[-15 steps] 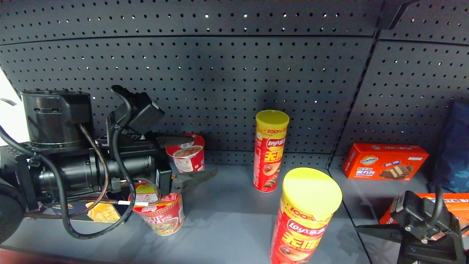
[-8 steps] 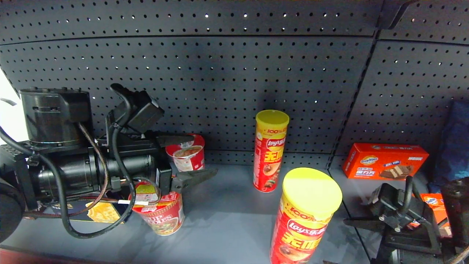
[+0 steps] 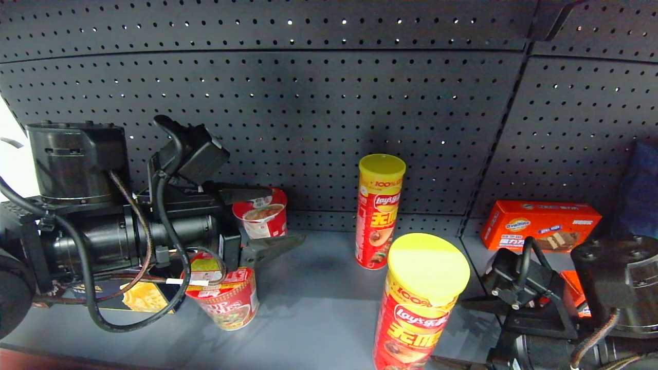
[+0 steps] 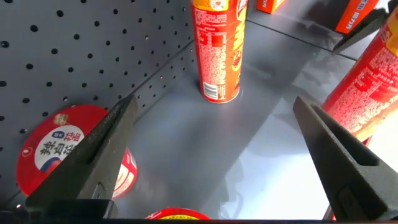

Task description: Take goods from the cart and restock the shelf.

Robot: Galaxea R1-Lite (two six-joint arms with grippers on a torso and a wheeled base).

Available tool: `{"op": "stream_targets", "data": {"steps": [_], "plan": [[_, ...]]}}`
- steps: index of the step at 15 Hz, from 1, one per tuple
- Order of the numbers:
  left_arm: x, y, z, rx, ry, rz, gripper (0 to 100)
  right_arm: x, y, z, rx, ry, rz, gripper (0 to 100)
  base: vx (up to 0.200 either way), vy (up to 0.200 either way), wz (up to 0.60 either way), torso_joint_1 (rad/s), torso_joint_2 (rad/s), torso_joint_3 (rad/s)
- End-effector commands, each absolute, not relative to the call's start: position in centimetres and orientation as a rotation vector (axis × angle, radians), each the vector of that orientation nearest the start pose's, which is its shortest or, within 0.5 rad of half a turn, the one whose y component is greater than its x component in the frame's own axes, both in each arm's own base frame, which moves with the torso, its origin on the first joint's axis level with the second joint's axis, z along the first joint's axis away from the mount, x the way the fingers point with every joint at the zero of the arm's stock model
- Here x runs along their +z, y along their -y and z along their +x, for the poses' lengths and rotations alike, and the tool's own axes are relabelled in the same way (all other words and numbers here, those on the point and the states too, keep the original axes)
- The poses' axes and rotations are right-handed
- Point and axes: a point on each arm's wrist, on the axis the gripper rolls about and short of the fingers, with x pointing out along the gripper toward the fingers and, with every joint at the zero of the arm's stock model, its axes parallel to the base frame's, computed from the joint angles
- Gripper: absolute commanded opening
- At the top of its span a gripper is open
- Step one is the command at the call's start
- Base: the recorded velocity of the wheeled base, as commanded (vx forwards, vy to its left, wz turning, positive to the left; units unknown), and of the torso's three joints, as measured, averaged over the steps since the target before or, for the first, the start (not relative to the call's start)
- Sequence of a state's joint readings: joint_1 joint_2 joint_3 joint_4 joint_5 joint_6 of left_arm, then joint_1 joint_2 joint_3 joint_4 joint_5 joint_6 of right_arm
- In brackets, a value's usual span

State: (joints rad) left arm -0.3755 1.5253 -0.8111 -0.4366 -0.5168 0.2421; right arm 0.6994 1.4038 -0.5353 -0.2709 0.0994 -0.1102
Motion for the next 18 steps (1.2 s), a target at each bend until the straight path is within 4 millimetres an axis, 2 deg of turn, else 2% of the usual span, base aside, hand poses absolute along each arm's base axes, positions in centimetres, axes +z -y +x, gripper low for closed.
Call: {"op": "stream_targets", "data": {"steps": [1, 8, 18], "plan": [[21.4, 10.7, 24.2, -0.917, -0.181, 0.204, 100, 15.1, -13.9, 15.9, 0.816, -0.558, -0.29, 100, 0.0, 0.0, 0.0, 0.0, 0.0, 0.0], [21.4, 10.7, 24.2, -0.917, -0.179, 0.204, 100, 14.9, -14.9, 17.1, 0.813, -0.567, -0.293, 100, 0.0, 0.0, 0.0, 0.0, 0.0, 0.0], [21.4, 10.7, 24.2, -0.917, -0.18, 0.204, 100, 15.2, -14.9, 17.7, 0.788, -0.557, -0.286, 100, 0.0, 0.0, 0.0, 0.0, 0.0, 0.0]]}}
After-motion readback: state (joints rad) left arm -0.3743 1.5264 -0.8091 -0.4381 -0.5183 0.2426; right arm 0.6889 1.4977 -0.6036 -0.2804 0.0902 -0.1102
